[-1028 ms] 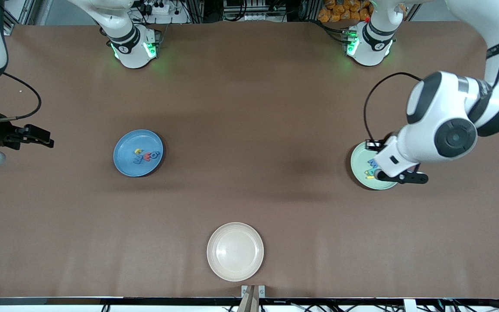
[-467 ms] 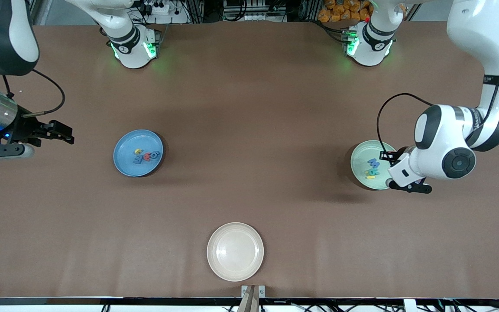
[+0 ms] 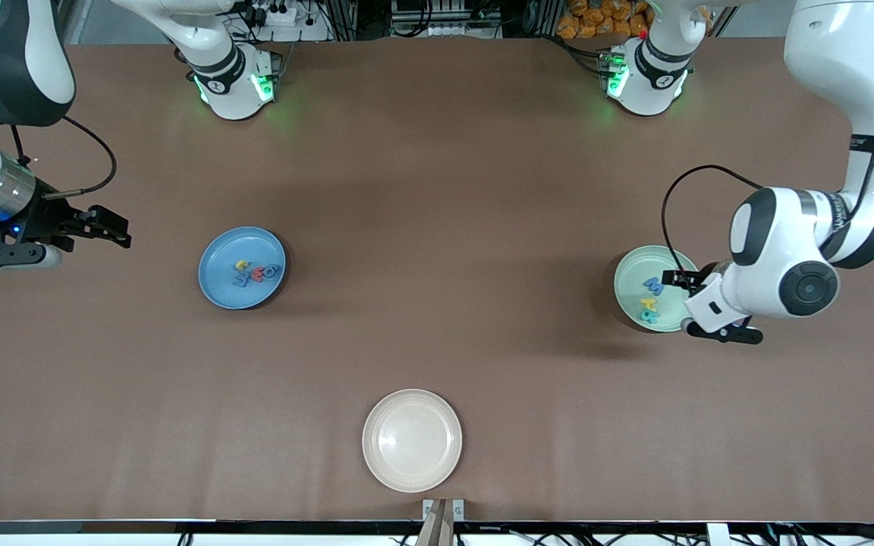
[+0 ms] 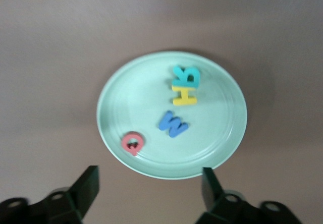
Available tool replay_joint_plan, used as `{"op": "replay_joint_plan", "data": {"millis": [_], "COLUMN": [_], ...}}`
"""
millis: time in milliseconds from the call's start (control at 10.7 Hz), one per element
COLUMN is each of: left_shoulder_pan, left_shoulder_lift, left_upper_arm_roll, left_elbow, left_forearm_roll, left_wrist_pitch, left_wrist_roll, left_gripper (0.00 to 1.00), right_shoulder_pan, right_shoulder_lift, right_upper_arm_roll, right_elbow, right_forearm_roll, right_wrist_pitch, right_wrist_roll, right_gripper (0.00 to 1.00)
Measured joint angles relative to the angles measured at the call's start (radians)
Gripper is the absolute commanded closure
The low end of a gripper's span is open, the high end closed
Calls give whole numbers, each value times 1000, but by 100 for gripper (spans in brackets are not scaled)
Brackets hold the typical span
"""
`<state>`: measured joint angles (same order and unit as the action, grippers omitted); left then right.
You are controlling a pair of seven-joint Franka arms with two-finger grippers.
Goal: Sort upper and lower case letters into plates
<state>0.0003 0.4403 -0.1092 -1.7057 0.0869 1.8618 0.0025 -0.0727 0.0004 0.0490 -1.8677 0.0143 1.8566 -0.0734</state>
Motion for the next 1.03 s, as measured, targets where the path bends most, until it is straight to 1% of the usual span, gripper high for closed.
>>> {"op": "replay_joint_plan", "data": {"millis": [187,374,747,1028], "left_shoulder_pan": [0,-1,-6,-10], "left_shoulder_lift": [-48,-130,-325,-432], "left_upper_arm_roll": [9,9,8,8], "left_elbow": [52,69,82,88], "left_forearm_roll": [1,1,1,1], "left_wrist_pitch": [-1,-13,-111,-202], "left_wrist_roll": [0,0,0,0], "left_gripper": [0,0,0,0], "right_shoulder_pan": [0,0,-1,-2], "right_shoulder_lift": [-22,-45,-56,-57], "right_upper_arm_roll": [-6,-8,-15,-17], "right_elbow": [-39,-73,-83,-84], "right_forearm_roll": [0,0,0,0], "right_wrist_pitch": [30,45,46,50], "right_wrist_roll": [0,0,0,0], "right_gripper": [0,0,0,0]}}
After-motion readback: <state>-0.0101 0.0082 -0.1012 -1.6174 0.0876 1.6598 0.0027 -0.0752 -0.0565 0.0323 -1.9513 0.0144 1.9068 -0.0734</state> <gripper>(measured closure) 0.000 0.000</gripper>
